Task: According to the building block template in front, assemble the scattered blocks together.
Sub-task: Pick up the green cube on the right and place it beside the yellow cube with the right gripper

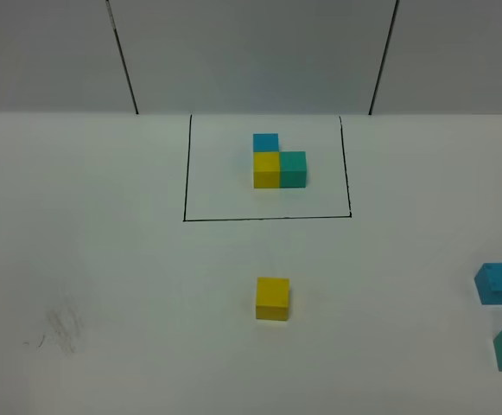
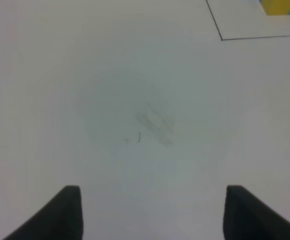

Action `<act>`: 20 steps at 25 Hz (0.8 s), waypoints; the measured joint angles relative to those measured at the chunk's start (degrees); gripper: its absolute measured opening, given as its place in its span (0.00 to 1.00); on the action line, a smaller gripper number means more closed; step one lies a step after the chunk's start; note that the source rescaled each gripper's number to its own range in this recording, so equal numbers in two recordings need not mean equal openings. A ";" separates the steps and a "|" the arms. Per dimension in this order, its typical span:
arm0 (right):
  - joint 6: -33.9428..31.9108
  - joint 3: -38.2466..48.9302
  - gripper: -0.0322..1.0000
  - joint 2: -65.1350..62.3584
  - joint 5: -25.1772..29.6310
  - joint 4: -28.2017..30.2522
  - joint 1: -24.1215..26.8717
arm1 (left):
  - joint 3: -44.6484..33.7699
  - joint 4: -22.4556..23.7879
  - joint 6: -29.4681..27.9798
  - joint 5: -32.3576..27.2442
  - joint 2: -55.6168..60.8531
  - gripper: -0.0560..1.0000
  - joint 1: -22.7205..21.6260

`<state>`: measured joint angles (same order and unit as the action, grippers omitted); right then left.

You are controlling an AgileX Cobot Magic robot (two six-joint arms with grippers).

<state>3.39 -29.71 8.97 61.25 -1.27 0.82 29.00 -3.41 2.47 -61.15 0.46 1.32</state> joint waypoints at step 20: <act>-2.28 -3.99 0.80 52.43 -18.79 3.57 0.00 | 0.00 0.00 0.00 0.00 0.00 0.41 0.00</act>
<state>1.11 -33.70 61.40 42.46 2.29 0.82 29.00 -3.41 2.47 -61.15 0.46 1.32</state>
